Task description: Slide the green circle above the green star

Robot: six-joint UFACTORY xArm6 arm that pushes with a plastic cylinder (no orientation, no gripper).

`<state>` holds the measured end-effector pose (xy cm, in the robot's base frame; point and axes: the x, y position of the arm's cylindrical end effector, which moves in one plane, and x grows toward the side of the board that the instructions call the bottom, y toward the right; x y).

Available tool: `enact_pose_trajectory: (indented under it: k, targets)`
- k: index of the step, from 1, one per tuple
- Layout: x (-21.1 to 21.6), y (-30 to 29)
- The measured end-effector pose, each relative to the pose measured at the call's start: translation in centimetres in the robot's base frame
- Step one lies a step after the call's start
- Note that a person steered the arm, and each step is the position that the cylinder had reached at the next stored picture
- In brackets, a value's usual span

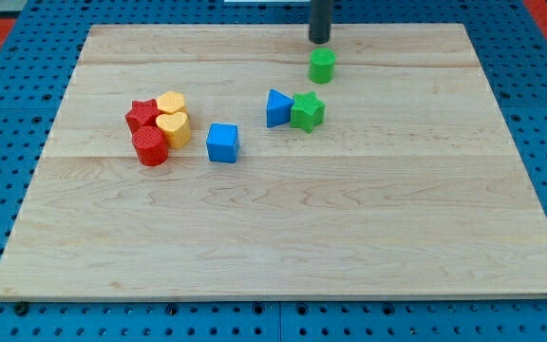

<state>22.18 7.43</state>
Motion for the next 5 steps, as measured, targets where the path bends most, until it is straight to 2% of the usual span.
enact_pose_trajectory:
  k: [2, 3, 4, 5]
  targets:
    - [7.3, -4.7]
    - [4.5, -4.5]
    - [3.6, -1.6]
    - [9.2, -3.1]
